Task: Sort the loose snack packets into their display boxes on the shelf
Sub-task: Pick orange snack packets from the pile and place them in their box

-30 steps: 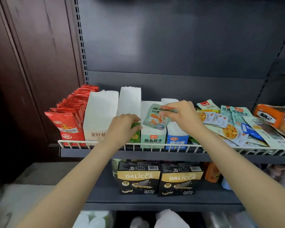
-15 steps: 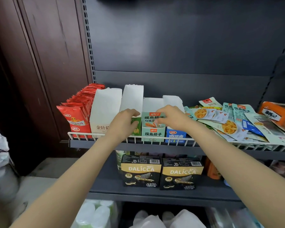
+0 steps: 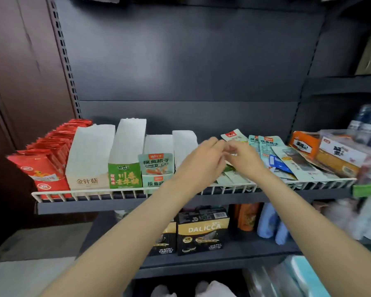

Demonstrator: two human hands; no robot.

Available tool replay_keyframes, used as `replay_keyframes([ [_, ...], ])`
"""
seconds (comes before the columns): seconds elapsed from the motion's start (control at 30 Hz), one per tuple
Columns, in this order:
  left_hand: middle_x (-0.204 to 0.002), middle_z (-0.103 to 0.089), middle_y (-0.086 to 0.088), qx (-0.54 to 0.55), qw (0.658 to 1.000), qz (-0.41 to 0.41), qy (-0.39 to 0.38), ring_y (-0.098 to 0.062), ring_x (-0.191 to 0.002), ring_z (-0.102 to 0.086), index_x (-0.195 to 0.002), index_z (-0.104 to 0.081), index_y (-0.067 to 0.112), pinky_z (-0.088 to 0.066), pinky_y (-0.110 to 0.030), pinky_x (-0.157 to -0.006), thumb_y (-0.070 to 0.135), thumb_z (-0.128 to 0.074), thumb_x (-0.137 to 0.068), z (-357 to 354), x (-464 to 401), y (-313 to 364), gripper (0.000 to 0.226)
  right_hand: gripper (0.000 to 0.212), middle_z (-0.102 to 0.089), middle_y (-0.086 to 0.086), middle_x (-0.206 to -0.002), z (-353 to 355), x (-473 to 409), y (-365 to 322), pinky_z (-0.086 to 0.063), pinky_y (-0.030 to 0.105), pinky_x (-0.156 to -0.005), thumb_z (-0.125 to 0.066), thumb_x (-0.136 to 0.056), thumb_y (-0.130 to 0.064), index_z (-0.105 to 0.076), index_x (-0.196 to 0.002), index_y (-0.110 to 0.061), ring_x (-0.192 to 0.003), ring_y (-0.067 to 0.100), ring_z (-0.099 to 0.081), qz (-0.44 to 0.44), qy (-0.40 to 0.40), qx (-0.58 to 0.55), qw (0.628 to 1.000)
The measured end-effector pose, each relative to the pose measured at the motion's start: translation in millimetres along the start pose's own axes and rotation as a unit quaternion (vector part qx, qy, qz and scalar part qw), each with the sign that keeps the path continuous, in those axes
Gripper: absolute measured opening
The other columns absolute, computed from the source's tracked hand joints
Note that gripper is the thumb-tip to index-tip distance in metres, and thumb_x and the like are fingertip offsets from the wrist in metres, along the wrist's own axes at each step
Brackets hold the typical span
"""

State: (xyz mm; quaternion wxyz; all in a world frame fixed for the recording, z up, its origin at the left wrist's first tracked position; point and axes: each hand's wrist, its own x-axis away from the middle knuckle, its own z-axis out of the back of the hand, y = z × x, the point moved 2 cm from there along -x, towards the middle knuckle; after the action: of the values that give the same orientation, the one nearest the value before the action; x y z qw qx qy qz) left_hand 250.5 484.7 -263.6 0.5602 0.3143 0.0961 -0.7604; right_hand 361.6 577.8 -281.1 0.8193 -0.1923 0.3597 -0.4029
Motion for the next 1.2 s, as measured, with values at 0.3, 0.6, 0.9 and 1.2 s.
replay_keyframes([
  [0.3,-0.136,-0.04,-0.018,0.029,0.957,0.234,-0.17,-0.032,-0.124,-0.042,-0.134,-0.035,-0.002,-0.04,-0.039,-0.099,0.021,-0.051,-0.09,-128.6,-105.5,-18.5,0.052,0.052,-0.036,0.01,-0.149,24.2,-36.2,99.7,-0.025,0.027,-0.107,-0.038,-0.09,0.005,-0.04,-0.14,-0.008,-0.137,0.025,-0.032,-0.074,-0.049,0.149,0.985],
  [0.6,-0.087,-0.057,-0.012,-0.043,0.983,0.125,-0.13,-0.031,-0.085,-0.057,-0.084,-0.057,0.002,-0.044,-0.035,-0.067,0.002,-0.046,-0.089,-121.0,-106.7,-18.8,0.011,0.043,-0.056,0.01,-0.13,22.1,-43.5,115.1,-0.041,0.034,-0.094,-0.036,-0.09,0.003,-0.058,-0.124,-0.01,-0.118,0.031,-0.051,-0.078,-0.1,0.163,0.978],
  [0.9,-0.114,-0.069,-0.003,0.108,0.99,-0.086,0.03,-0.016,-0.106,-0.062,-0.112,-0.07,0.014,-0.047,-0.027,-0.094,0.006,-0.053,-0.092,-54.1,-58.8,3.2,0.027,0.04,-0.068,0.021,-0.098,54.1,0.0,54.7,-0.059,0.037,-0.073,-0.05,-0.095,-0.038,-0.062,-0.1,0.0,-0.089,0.029,-0.069,-0.273,0.027,-0.579,0.768],
  [1.2,-0.121,-0.055,0.011,0.142,0.971,0.124,0.144,-0.006,-0.108,-0.049,-0.125,-0.052,0.023,-0.04,-0.02,-0.091,0.031,-0.069,-0.083,59.2,5.3,-54.6,0.046,0.029,-0.068,0.011,-0.114,18.5,-3.9,-62.9,-0.058,0.041,-0.079,-0.053,-0.091,-0.002,-0.058,-0.119,-0.008,-0.098,0.026,-0.068,-0.079,-0.029,-0.592,0.802],
])
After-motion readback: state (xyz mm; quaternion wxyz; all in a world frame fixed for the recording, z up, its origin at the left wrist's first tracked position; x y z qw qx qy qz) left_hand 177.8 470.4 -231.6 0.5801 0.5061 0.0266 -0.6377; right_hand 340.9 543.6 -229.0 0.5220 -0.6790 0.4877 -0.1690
